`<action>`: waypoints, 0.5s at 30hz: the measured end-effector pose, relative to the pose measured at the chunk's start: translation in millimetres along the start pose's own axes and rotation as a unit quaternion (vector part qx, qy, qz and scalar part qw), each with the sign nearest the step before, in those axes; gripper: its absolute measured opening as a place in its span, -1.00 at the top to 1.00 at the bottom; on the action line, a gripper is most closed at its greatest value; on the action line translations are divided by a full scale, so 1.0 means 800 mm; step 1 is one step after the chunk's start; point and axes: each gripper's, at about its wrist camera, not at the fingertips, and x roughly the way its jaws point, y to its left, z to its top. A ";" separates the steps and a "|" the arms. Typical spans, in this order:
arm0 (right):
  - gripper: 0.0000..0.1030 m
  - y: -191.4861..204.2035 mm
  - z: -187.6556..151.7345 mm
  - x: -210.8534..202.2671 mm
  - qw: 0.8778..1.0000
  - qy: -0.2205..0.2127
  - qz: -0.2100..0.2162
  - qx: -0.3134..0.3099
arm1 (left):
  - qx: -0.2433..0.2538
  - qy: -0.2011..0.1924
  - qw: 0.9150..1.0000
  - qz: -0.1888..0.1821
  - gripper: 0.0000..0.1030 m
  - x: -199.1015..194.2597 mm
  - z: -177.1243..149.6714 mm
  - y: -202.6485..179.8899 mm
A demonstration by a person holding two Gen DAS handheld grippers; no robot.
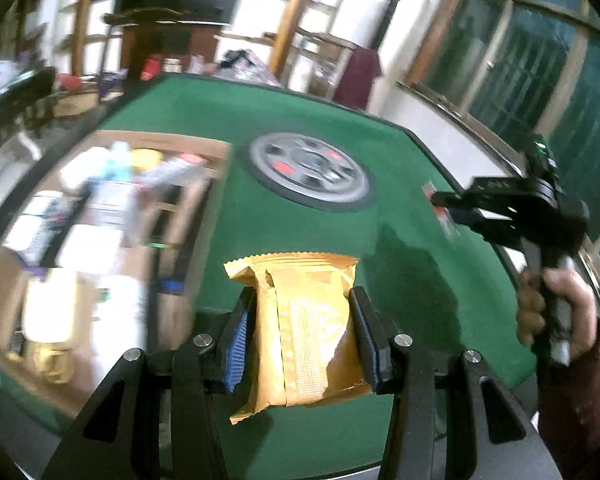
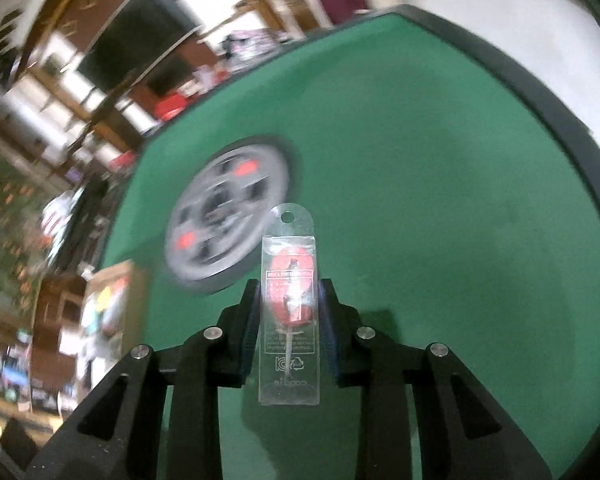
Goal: Organize objects
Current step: 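Carry the yellow packet and clear packet over the cardboard tray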
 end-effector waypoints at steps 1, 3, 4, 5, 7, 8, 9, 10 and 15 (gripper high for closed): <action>0.50 0.019 -0.006 0.001 1.000 0.007 0.014 -0.013 | -0.007 -0.006 1.000 0.011 0.21 -0.006 0.000 0.011; 0.50 0.052 -0.016 0.007 0.999 0.018 0.034 -0.035 | -0.021 -0.015 0.999 0.035 0.21 -0.013 0.001 0.035; 0.50 0.072 -0.023 0.012 0.997 0.027 0.046 -0.046 | -0.029 -0.019 0.998 0.046 0.21 -0.017 0.002 0.048; 0.50 0.085 -0.028 0.016 0.996 0.033 0.055 -0.054 | -0.036 -0.021 0.998 0.055 0.21 -0.020 0.002 0.061; 0.50 0.119 -0.044 0.027 0.993 0.048 0.072 -0.076 | -0.053 -0.024 0.996 0.072 0.21 -0.027 0.000 0.085; 0.50 0.139 -0.053 0.034 0.991 0.055 0.079 -0.090 | -0.059 -0.025 0.995 0.077 0.21 -0.029 0.000 0.094; 0.50 0.151 -0.062 0.040 0.990 0.061 0.083 -0.096 | -0.064 -0.027 0.994 0.082 0.21 -0.030 -0.001 0.102; 0.50 0.163 -0.068 0.045 0.988 0.068 0.089 -0.103 | -0.069 -0.028 0.993 0.088 0.21 -0.030 -0.002 0.110; 0.50 0.232 -0.093 0.081 0.980 0.096 0.097 -0.144 | -0.077 -0.021 0.992 0.103 0.21 -0.025 -0.006 0.139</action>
